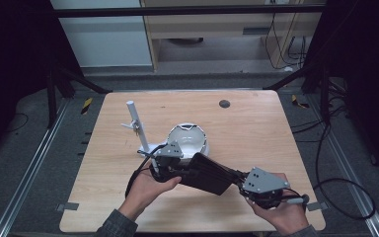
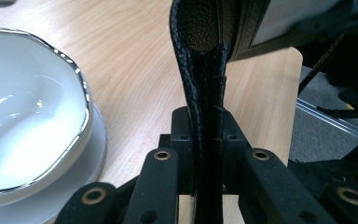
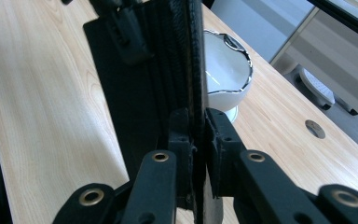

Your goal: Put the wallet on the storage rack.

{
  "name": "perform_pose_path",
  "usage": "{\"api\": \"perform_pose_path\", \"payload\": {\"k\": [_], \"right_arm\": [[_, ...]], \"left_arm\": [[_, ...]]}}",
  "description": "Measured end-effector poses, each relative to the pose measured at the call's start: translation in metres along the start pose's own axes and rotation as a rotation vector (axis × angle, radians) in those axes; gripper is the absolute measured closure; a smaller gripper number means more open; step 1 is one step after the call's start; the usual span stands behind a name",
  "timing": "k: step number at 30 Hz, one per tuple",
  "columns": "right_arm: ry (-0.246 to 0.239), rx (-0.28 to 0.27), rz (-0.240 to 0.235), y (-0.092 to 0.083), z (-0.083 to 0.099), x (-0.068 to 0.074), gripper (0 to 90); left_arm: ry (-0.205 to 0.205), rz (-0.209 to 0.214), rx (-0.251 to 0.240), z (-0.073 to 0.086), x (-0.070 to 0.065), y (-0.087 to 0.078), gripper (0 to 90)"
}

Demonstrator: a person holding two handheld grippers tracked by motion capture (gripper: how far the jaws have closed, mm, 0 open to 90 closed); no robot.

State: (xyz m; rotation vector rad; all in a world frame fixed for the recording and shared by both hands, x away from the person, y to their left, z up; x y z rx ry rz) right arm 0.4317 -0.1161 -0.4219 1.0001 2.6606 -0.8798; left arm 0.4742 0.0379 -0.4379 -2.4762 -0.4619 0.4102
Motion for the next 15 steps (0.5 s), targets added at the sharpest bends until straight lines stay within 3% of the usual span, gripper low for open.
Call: {"api": "perform_pose_path", "payload": {"k": [6,7,8,9,12,15], "right_arm": [[0.000,0.000,-0.011,0.005,0.001,0.006,73.3],[0.008,0.011,-0.029,0.008,0.004,0.010,64.6],[0.008,0.011,-0.029,0.008,0.004,0.010,64.6],[0.026,0.034,-0.052,0.012,0.008,0.016,53.8],[0.036,0.049,-0.071,0.015,0.015,0.023,43.6],[0.047,0.045,-0.057,0.016,0.020,0.026,35.5]], "left_arm": [[0.009,-0.012,-0.014,-0.008,-0.001,-0.009,80.9],[0.010,-0.019,-0.025,-0.013,-0.001,-0.014,81.0],[0.010,-0.019,-0.025,-0.013,-0.001,-0.014,81.0],[0.011,-0.023,-0.035,-0.018,-0.001,-0.019,81.0],[0.013,-0.027,-0.047,-0.023,-0.002,-0.025,81.0],[0.025,-0.044,-0.051,-0.030,-0.003,-0.036,81.0]]}}
Point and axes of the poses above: each handheld gripper's, and its own axes: y roughly forward along the jaws, z roughly out of its underside, x roughly to its left, the point moved 9 cm from there along y, roughly forward along the jaws, and after that the axes turned 1 degree about -y, right-handed, at the moved point
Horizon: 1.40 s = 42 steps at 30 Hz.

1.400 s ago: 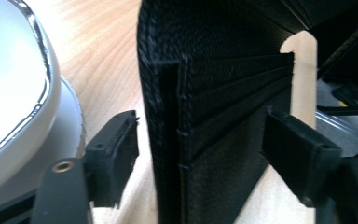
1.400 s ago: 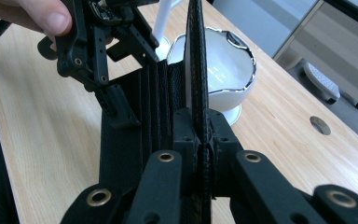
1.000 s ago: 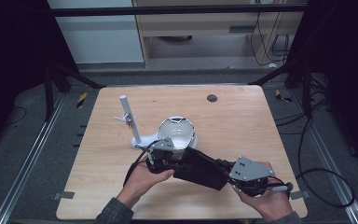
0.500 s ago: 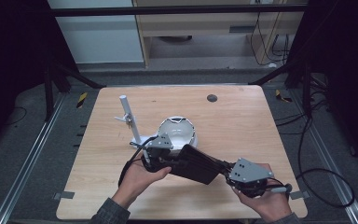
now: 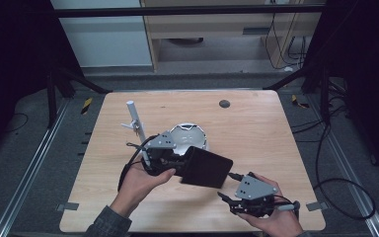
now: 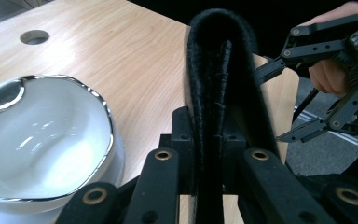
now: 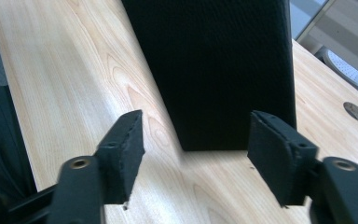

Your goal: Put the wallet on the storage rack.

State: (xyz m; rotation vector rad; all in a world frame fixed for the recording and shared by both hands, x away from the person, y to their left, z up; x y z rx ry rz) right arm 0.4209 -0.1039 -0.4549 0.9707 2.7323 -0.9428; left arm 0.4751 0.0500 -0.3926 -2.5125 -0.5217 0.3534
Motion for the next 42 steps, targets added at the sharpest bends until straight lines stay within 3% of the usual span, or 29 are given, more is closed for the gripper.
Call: {"api": "perform_pose_path", "payload": {"k": [3,9,11,12,17,20,31,42], "right_arm": [[0.022,-0.010,0.007,0.000,0.006,-0.001,32.6],[0.113,-0.026,0.075,0.001,0.021,-0.018,30.0],[0.122,-0.027,0.092,0.001,0.024,-0.022,30.0],[0.157,-0.036,0.137,0.002,0.030,-0.030,29.4],[0.221,-0.036,0.253,0.009,0.048,-0.048,24.3],[0.288,-0.021,0.288,0.016,0.060,-0.054,22.7],[0.287,0.026,0.311,0.025,0.077,-0.053,22.1],[0.300,0.037,0.313,0.025,0.082,-0.055,22.1]], "left_arm": [[-0.006,-0.022,-0.002,-0.004,0.005,-0.008,81.0],[0.005,-0.056,0.009,-0.017,0.011,-0.027,80.9],[0.005,-0.062,0.015,-0.019,0.011,-0.029,80.9],[0.013,-0.072,0.021,-0.024,0.012,-0.035,80.9],[0.035,-0.101,0.037,-0.035,0.013,-0.043,80.8],[0.044,-0.116,0.051,-0.040,0.017,-0.046,80.8],[0.036,-0.170,0.055,-0.052,0.033,-0.061,80.8],[0.039,-0.211,0.090,-0.052,0.048,-0.064,80.7]]}}
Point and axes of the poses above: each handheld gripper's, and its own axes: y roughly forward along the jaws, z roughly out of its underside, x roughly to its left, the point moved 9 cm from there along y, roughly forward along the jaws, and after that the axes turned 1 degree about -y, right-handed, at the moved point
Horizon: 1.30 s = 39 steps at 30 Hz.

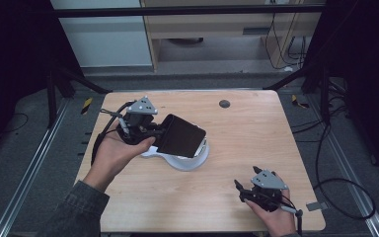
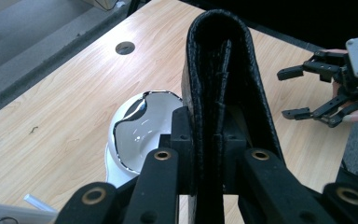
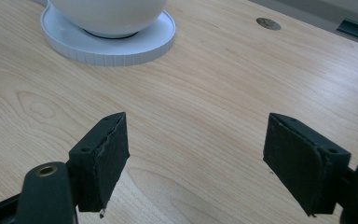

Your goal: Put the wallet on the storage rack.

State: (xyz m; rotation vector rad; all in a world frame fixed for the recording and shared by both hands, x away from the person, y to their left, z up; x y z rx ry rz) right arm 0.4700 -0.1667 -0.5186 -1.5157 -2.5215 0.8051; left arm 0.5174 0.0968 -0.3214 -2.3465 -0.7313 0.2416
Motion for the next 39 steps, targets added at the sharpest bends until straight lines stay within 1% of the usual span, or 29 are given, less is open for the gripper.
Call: {"api": "perform_pose_path", "payload": {"k": [4,6,11,17,18,21,26,29,33,34,39], "right_arm": [[0.005,0.000,0.000,0.000,0.000,-0.001,22.2],[0.007,0.000,0.002,0.000,0.001,-0.002,22.1],[0.005,0.007,-0.005,0.001,0.002,-0.001,22.0],[0.009,0.012,-0.007,0.002,0.003,-0.001,21.8],[0.011,0.012,-0.008,0.002,0.003,-0.001,21.8],[0.012,0.012,-0.009,0.001,0.004,-0.002,21.8],[0.014,0.014,-0.011,0.001,0.004,-0.002,21.6],[0.014,0.014,-0.013,0.001,0.004,-0.002,21.5],[0.013,0.013,-0.014,0.001,0.004,-0.002,21.5],[0.013,0.012,-0.014,0.000,0.004,-0.002,21.4],[0.015,0.012,-0.013,0.000,0.005,-0.003,21.4]], "left_arm": [[0.007,-0.007,0.013,0.000,0.003,0.002,80.7],[0.006,-0.011,0.026,-0.001,0.007,0.004,80.7],[0.018,-0.001,0.062,-0.002,0.014,0.006,80.6],[0.041,-0.010,0.108,-0.002,0.016,0.018,80.6],[0.039,-0.011,0.107,-0.002,0.016,0.020,80.6],[0.044,-0.018,0.126,-0.001,0.018,0.027,80.6],[0.034,-0.025,0.132,0.000,0.022,0.035,80.6],[0.036,-0.031,0.136,0.000,0.023,0.037,80.5],[0.040,-0.038,0.148,0.000,0.023,0.044,80.5],[0.045,-0.042,0.156,0.000,0.023,0.047,80.6],[0.041,-0.038,0.167,0.002,0.024,0.054,80.5]]}}
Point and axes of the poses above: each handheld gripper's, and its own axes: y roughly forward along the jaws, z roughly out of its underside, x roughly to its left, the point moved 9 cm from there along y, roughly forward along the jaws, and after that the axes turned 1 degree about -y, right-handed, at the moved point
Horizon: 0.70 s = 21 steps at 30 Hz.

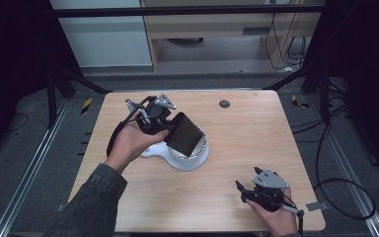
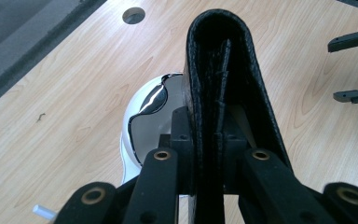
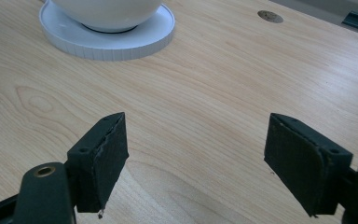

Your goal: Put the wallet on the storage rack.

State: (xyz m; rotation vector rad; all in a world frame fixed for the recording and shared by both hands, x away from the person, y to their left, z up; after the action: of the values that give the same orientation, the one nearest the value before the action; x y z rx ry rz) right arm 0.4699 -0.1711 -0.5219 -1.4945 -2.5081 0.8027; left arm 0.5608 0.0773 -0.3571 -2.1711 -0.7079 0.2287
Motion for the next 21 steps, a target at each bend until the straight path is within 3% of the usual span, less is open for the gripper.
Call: {"api": "perform_pose_path", "payload": {"k": [13,21], "right_arm": [[0.004,0.000,-0.007,0.000,0.000,0.000,20.8],[0.008,0.001,-0.009,0.000,0.000,0.000,20.7]], "left_arm": [[-0.003,0.016,0.048,0.003,0.000,0.023,80.4],[-0.012,0.034,0.052,0.002,0.000,0.031,80.2]]}}
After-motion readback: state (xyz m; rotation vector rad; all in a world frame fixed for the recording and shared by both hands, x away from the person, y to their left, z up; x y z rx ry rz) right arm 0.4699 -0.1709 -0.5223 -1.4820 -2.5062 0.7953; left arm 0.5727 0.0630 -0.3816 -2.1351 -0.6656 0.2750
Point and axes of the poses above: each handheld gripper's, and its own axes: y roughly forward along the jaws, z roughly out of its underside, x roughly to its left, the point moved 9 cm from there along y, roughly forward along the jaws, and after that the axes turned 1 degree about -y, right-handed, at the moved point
